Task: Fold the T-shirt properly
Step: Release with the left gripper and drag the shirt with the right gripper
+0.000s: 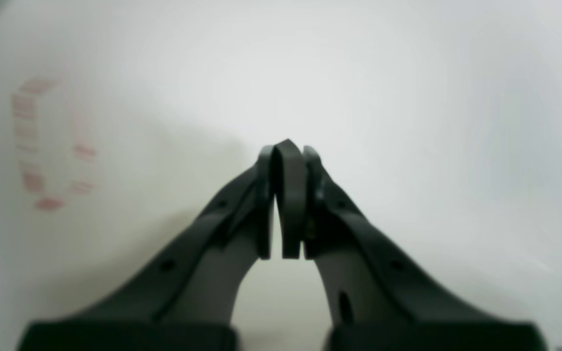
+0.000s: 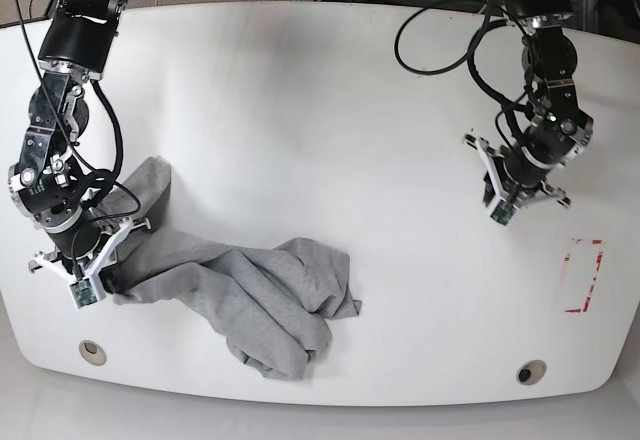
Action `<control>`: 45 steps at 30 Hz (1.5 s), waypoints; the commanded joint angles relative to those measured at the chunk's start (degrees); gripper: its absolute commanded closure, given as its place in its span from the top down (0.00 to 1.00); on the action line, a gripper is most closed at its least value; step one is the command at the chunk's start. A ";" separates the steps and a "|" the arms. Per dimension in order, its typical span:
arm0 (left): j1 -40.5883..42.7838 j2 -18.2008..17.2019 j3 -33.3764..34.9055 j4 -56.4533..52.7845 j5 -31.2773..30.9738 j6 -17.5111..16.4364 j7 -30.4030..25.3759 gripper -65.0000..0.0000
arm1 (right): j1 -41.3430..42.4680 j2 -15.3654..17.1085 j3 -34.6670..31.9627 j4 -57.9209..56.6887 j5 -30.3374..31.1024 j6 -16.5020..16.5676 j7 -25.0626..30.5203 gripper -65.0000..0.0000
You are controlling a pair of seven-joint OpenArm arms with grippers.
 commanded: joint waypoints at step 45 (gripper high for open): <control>0.29 -0.78 0.63 4.31 -0.28 -0.07 -0.15 0.23 | -10.29 -5.39 1.65 4.09 -0.94 -0.26 0.48 0.04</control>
